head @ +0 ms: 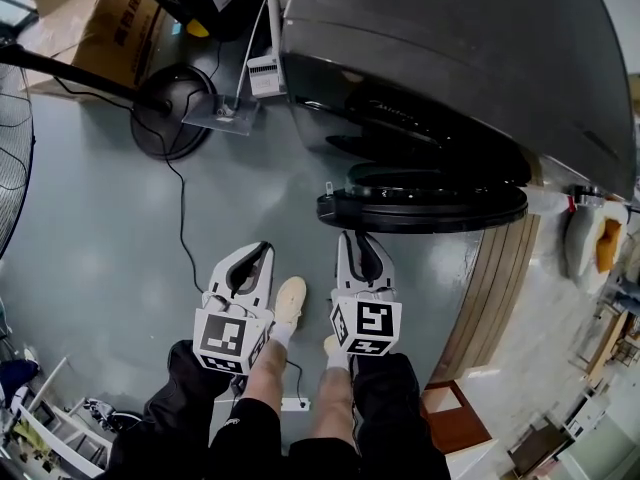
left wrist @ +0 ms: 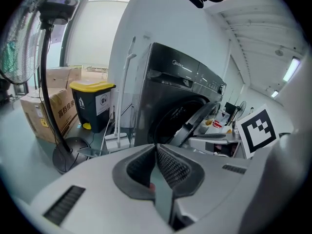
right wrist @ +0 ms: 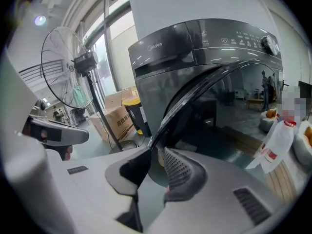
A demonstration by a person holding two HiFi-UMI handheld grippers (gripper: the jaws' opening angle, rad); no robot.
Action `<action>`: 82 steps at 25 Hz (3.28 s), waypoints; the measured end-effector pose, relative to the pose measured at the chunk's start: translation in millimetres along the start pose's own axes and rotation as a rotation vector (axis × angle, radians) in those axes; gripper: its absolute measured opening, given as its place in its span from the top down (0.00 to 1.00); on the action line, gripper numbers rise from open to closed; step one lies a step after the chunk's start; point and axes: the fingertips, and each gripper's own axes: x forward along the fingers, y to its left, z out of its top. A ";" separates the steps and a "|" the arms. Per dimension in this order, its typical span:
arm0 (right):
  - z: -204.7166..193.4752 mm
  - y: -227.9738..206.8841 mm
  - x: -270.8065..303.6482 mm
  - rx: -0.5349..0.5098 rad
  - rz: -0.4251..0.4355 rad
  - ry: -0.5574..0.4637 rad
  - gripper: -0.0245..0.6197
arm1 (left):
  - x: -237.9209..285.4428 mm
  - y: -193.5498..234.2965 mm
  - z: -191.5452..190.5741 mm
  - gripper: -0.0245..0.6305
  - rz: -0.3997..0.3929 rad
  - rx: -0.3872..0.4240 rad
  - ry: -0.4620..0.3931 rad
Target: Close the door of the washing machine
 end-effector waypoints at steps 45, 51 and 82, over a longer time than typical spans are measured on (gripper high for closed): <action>64.1 -21.9 85.1 -0.003 -0.022 -0.091 0.94 | 42.1 36.1 23.6 0.91 0.024 -0.044 -0.055; 64.3 -20.8 85.8 -0.012 -0.028 -0.091 0.94 | 36.8 39.3 24.5 0.91 0.036 -0.048 -0.058; 185.2 0.2 -176.7 -0.197 0.130 -0.258 0.94 | -133.1 -127.2 156.9 0.91 0.100 0.039 -0.300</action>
